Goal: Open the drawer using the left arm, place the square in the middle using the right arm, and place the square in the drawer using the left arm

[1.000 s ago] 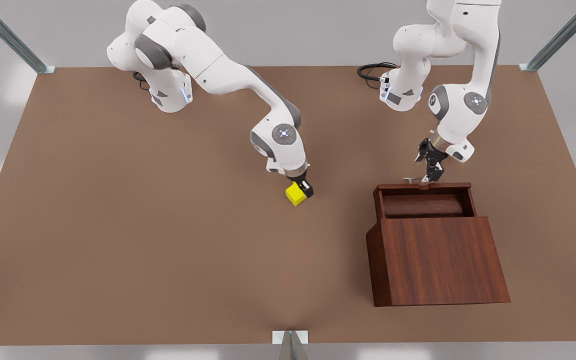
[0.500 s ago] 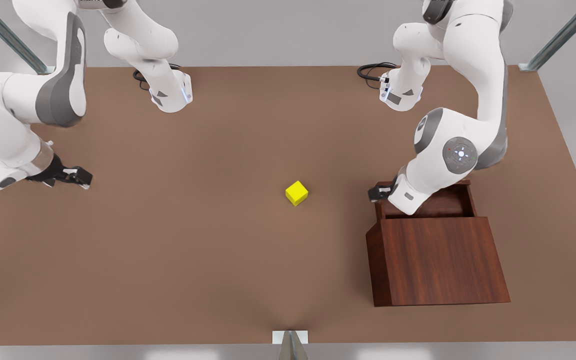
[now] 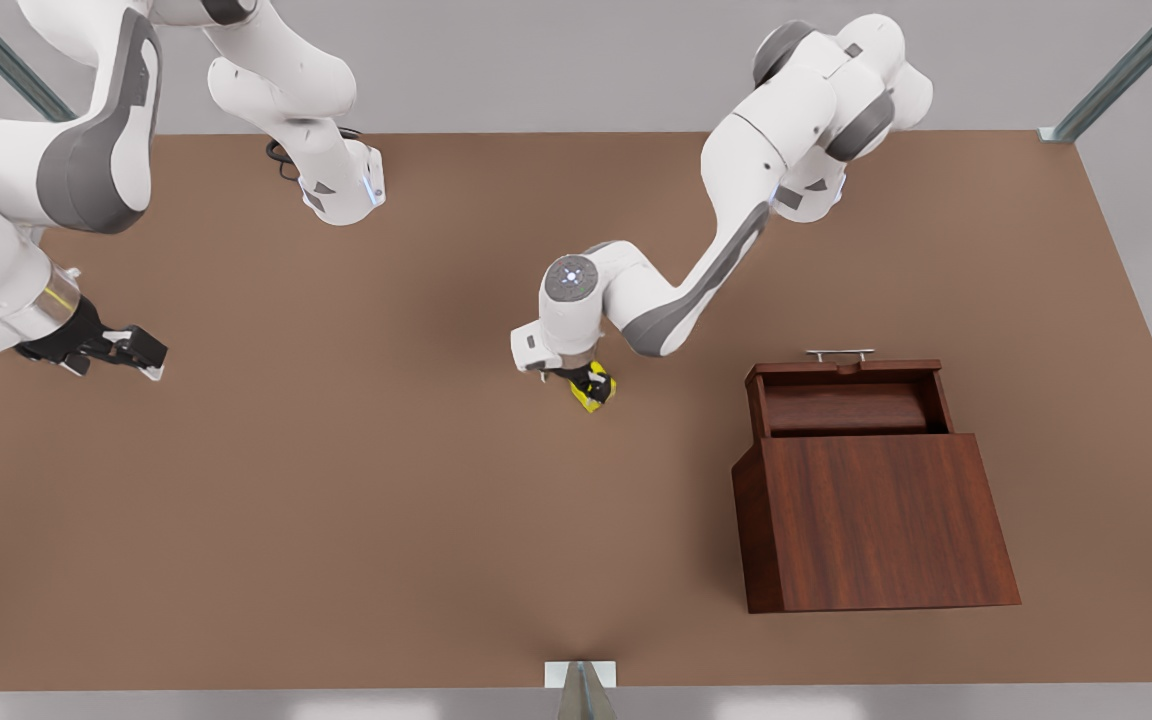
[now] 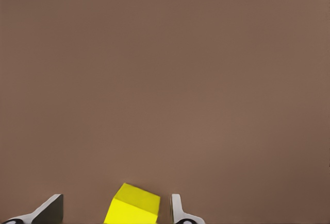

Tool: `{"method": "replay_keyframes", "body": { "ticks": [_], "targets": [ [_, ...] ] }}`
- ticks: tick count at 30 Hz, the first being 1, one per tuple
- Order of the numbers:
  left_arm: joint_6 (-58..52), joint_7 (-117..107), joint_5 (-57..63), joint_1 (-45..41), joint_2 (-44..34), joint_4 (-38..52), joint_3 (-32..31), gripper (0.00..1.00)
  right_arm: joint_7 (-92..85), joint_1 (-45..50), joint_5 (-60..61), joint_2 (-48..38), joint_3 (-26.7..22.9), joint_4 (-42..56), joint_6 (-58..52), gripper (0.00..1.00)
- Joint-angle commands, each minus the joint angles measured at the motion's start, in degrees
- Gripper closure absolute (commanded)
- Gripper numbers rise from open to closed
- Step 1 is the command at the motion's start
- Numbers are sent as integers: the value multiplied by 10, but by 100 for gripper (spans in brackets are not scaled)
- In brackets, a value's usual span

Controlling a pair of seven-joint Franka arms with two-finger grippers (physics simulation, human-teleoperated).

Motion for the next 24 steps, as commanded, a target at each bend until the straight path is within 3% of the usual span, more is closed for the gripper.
{"method": "replay_keyframes", "body": {
  "ticks": [1, 7, 24],
  "targets": [
    [3, 1, 26, 0, 0, -3, 0, 0, 0, -3, 0, 0, 0, 0, 1, 0],
    [84, 54, 27, -1, -52, -158, 0, 0, 2, -2, -1, 19, 1, 2, 9, 0],
    [132, 88, 45, -1, -56, -220, 33, 0, 3, -2, 9, 19, 1, 15, 25, 0]
  ]
}}
